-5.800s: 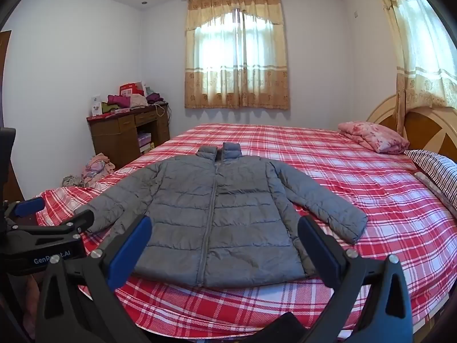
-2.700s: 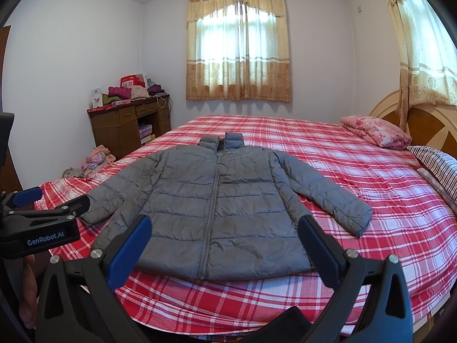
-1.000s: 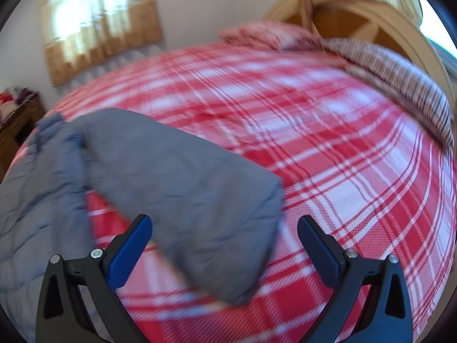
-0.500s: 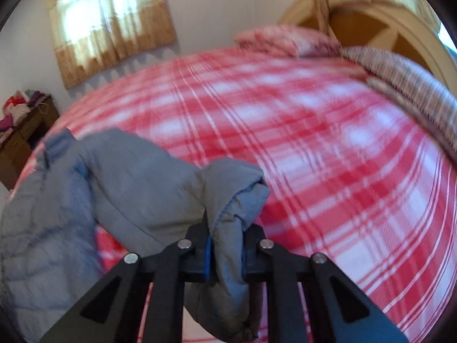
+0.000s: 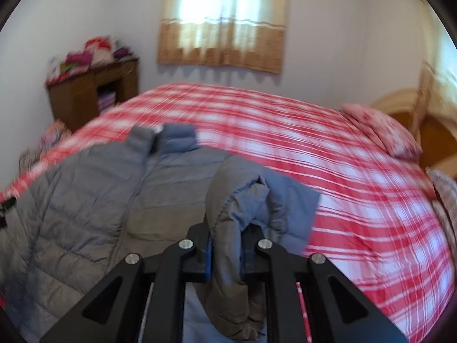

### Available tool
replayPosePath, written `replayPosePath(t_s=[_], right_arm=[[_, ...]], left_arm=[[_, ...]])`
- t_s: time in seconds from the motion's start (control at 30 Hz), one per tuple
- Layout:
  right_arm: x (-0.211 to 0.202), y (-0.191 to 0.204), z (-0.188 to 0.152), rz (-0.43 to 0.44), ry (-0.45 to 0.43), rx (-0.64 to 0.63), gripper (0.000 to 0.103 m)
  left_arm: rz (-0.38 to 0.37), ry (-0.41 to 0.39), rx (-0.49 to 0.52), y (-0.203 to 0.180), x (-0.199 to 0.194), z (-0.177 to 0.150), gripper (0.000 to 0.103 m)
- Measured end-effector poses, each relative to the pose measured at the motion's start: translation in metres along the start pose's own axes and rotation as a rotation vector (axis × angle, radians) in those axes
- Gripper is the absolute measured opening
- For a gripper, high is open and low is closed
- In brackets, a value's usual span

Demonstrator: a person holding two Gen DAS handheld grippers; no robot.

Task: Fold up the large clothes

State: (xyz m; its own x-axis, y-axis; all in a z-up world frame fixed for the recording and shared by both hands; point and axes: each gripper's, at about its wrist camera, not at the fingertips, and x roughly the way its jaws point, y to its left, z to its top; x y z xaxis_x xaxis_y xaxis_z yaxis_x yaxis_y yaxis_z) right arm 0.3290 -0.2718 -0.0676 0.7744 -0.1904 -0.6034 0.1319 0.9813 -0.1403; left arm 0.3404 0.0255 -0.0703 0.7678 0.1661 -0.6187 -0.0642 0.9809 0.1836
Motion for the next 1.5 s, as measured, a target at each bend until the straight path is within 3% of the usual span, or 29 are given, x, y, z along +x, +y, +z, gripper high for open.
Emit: replayPosePath(t_s=[0.17, 0.2, 0.27, 0.3, 0.5, 0.57, 0.73, 0.9, 1.03, 1.1, 1.17, 1.23, 1.43, 1.5], right_arm=[[0.037, 0.047, -0.023, 0.039, 0.061, -0.073, 0.017], [0.037, 0.050, -0.026, 0.056, 0.070, -0.070, 0.022], [0.030, 0.053, -0.031, 0.102, 0.072, -0.076, 0.056], [0.023, 0.052, -0.033, 0.124, 0.065, -0.080, 0.082], [-0.031, 0.026, -0.042, 0.136, -0.036, -0.066, 0.084], [-0.040, 0.001, -0.046, 0.084, -0.066, -0.018, 0.086], [-0.045, -0.046, -0.055, 0.062, -0.098, 0.111, 0.086], [-0.012, -0.077, -0.077, -0.023, -0.014, 0.185, 0.086], [0.002, -0.094, -0.104, -0.048, 0.052, 0.218, 0.086], [0.006, -0.100, -0.116, -0.056, 0.076, 0.237, 0.086], [0.005, -0.106, -0.126, -0.051, 0.091, 0.261, 0.086], [0.006, -0.111, -0.132, -0.044, 0.106, 0.282, 0.087], [0.008, -0.117, -0.135, -0.046, 0.119, 0.306, 0.091], [0.009, -0.115, -0.135, -0.052, 0.126, 0.294, 0.091]], left_arm=[[0.034, 0.047, -0.014, 0.009, 0.014, -0.011, 0.102], [0.039, 0.058, -0.015, 0.011, 0.016, -0.013, 0.102], [0.050, 0.074, -0.021, 0.013, 0.021, -0.013, 0.102], [0.056, 0.080, -0.026, 0.014, 0.022, -0.012, 0.102], [0.039, 0.072, -0.060, -0.006, 0.013, 0.010, 0.102], [0.011, 0.053, -0.049, -0.027, 0.004, 0.018, 0.102], [-0.087, 0.021, -0.006, -0.090, -0.015, 0.028, 0.102], [-0.224, 0.058, 0.046, -0.163, -0.016, 0.028, 0.102], [-0.343, 0.134, 0.104, -0.221, 0.003, 0.019, 0.102], [-0.385, 0.162, 0.125, -0.241, 0.013, 0.015, 0.087], [-0.429, 0.213, 0.141, -0.255, 0.023, 0.012, 0.021], [-0.467, 0.221, 0.131, -0.259, 0.020, 0.012, 0.014], [-0.394, 0.030, 0.138, -0.215, -0.019, 0.034, 0.009], [-0.366, 0.000, 0.124, -0.194, -0.025, 0.039, 0.009]])
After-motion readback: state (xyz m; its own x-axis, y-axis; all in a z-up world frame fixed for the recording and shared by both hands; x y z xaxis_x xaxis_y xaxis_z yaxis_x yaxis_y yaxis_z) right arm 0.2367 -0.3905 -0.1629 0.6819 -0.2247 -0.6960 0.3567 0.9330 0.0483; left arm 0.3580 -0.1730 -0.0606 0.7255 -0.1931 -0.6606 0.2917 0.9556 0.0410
